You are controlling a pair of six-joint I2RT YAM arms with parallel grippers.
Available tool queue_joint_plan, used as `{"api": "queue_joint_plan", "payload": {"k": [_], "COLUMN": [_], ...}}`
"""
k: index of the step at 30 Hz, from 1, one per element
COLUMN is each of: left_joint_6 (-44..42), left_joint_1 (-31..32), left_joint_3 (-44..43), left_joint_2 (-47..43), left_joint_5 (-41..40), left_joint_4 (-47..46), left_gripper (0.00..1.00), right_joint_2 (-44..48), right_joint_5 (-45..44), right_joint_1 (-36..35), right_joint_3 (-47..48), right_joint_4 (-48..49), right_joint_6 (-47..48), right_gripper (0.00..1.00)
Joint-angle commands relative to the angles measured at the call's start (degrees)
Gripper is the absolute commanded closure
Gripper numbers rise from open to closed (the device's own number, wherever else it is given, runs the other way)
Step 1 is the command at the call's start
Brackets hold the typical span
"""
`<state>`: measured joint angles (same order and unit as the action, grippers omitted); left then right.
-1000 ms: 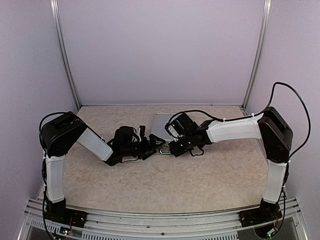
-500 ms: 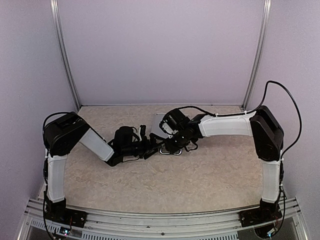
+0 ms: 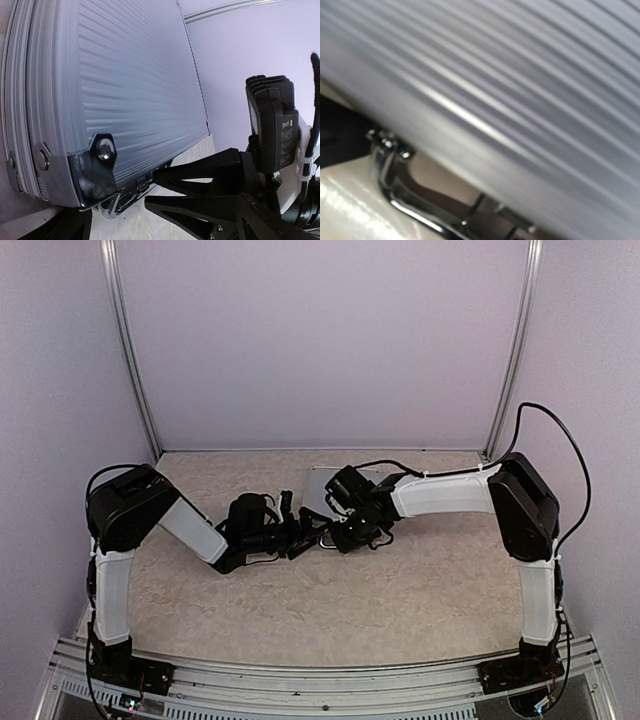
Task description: Pack up texas hold em set
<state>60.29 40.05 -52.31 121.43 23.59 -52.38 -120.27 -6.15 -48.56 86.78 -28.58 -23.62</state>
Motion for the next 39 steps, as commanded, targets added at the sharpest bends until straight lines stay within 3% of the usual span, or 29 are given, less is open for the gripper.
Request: {"api": "queue_joint_plan", "payload": {"k": [1,4,10,26,39], "left_joint_6": [0.18,0.13,0.18,0.45,0.79], "left_joint_1": [0.29,0.29,0.27,-1.20,-1.34], "left_joint_3": [1.16,1.13,1.08,4.60,5.97], "left_joint_2": [0.57,0.57,0.65,-1.91,-3.46], "left_joint_5": [0.71,0.72,0.72,2.19,2.49], "left_joint_4": [0.00,-0.01,0.00,-2.87,-4.29], "left_gripper": [0.01,0.01,0.01,0.01,0.01], "right_joint_2": [-1.01,-0.90,-1.01,-3.70,-6.97], "right_joint_5": [-2.59,-3.53,-3.81,-9.21,-11.65], "right_joint_1": [0.00,0.10,0.08,-1.19,-2.15], "right_joint_3": [0.70,0.64,0.69,4.04,8.01], "right_joint_4": [0.02,-0.60,-0.17,0.27,-2.74], "right_joint_6": [-2.77,-4.68,-10.13,-22.57,-25.42], "right_gripper": [0.72,0.69,0.52,0.54,0.58]}}
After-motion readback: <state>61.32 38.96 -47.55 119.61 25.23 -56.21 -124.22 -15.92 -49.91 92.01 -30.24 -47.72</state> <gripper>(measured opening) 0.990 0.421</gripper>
